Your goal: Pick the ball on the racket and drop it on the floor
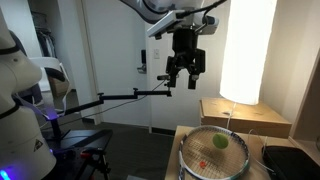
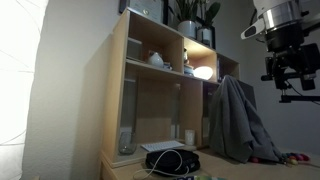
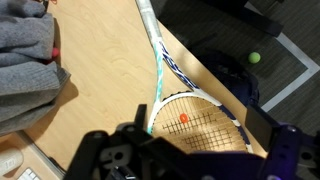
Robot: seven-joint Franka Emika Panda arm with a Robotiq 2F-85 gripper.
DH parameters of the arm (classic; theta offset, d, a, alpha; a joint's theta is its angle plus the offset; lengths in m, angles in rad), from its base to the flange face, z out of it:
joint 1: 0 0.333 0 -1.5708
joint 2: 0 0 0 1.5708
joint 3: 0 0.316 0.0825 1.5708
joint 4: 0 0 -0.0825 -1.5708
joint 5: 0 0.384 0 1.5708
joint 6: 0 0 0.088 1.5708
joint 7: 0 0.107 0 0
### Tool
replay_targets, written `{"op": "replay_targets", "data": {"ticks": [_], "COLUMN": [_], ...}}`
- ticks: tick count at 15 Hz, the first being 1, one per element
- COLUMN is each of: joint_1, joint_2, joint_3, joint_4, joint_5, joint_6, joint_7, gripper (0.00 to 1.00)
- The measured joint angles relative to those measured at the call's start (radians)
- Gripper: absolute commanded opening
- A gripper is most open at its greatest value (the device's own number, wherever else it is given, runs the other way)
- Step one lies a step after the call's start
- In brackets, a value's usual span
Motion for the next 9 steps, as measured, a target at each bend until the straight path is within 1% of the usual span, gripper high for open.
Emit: {"op": "replay_targets", "data": {"ticks": [6,9], "joint_1": [0.004,0.021], "joint_2": [0.012,0.036], "joint_3": [0.005,0.022], "joint_4": [0.003,0.036], "joint_5": [-0.005,-0.009], "joint_6": [0.001,0.002], "joint_7": [-0.002,-0.023], "gripper": [1.0,1.0]}}
